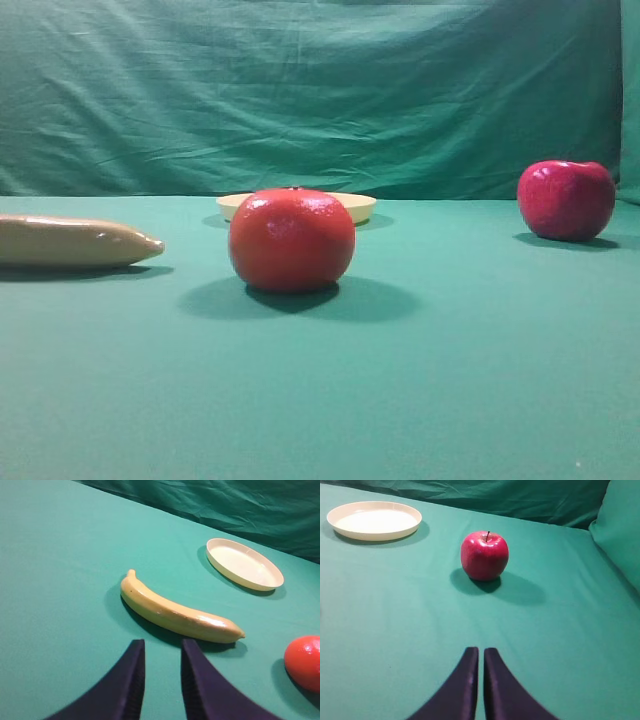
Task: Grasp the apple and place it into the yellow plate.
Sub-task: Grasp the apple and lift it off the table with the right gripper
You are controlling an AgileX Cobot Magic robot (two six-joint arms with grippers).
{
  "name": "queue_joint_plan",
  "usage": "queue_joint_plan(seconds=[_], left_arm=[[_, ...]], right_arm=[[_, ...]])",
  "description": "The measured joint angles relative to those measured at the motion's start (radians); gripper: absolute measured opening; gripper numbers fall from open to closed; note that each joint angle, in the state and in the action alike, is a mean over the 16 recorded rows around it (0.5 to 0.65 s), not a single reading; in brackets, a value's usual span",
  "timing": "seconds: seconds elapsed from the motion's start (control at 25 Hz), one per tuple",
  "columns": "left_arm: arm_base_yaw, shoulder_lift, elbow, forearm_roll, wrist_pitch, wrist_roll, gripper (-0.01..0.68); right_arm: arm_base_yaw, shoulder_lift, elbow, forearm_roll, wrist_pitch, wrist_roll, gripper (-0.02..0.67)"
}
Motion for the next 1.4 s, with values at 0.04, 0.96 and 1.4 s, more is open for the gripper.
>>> queue_joint_plan(seconds=[0.04, 0.96, 1.4], left_arm=[[0.0, 0.0, 0.0, 0.0, 0.0, 0.0, 0.157], [0.0, 0.0, 0.0, 0.0, 0.0, 0.0, 0.157], [0.0, 0.0, 0.0, 0.0, 0.0, 0.0, 0.157]], right_arm=[[0.0, 0.0, 0.0, 0.0, 0.0, 0.0, 0.0], [0.0, 0.0, 0.0, 0.0, 0.0, -0.002, 0.0], [0.0, 0.0, 0.0, 0.07, -0.056, -0.001, 0.0]])
